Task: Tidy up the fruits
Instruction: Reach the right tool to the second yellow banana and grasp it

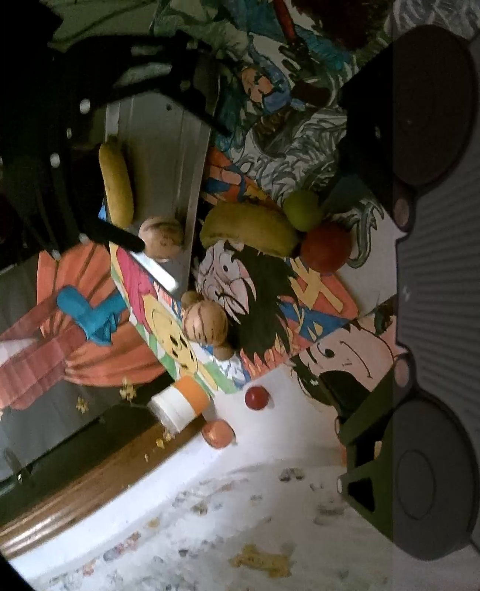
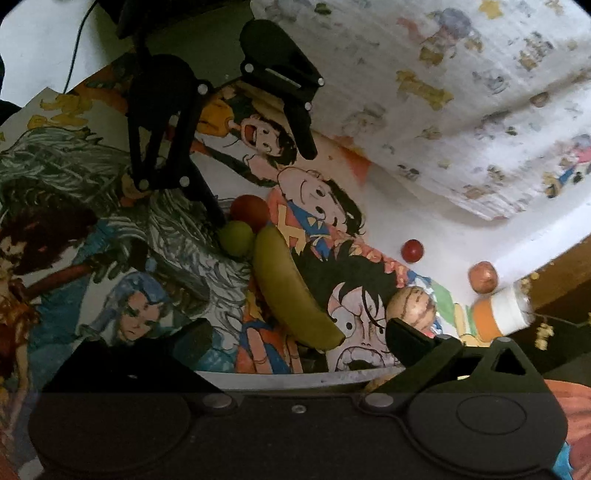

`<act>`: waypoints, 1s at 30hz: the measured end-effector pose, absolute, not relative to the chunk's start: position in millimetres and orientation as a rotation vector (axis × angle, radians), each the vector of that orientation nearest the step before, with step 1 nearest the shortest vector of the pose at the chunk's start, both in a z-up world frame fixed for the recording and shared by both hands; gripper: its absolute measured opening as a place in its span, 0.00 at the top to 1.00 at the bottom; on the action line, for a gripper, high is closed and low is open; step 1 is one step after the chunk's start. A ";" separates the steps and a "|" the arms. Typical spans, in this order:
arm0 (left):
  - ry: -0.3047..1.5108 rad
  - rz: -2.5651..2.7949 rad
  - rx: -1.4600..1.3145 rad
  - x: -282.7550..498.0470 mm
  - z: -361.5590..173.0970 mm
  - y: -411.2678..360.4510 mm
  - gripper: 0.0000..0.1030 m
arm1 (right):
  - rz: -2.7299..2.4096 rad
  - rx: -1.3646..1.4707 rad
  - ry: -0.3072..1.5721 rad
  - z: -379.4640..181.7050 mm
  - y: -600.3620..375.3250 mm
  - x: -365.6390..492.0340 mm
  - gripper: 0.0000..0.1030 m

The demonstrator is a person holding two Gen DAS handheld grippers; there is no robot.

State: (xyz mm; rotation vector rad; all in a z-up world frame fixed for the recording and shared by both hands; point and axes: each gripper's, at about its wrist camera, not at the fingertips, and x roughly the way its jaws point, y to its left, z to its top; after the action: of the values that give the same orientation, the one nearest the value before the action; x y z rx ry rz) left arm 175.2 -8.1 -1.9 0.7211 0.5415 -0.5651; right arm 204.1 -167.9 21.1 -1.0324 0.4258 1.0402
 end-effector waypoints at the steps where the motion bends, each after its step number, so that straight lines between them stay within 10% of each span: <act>1: 0.544 -0.575 0.720 177.0 -1.8 -7.7 0.09 | 1.071 -1.026 0.418 20.5 -168.8 208.2 0.11; 20: 0.635 -0.760 0.526 193.8 -1.3 10.4 0.49 | 1.253 -0.832 0.583 10.4 -168.4 263.8 0.55; 30: 0.680 -0.764 0.405 194.8 -2.0 15.7 0.62 | 1.201 -0.701 0.661 7.7 -168.3 264.5 0.63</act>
State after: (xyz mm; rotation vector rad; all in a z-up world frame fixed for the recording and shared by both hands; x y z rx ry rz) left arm 194.8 15.7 -2.0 0.4045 0.6797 -0.7642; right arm 264.5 -168.3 7.7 -0.7012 0.6606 1.2008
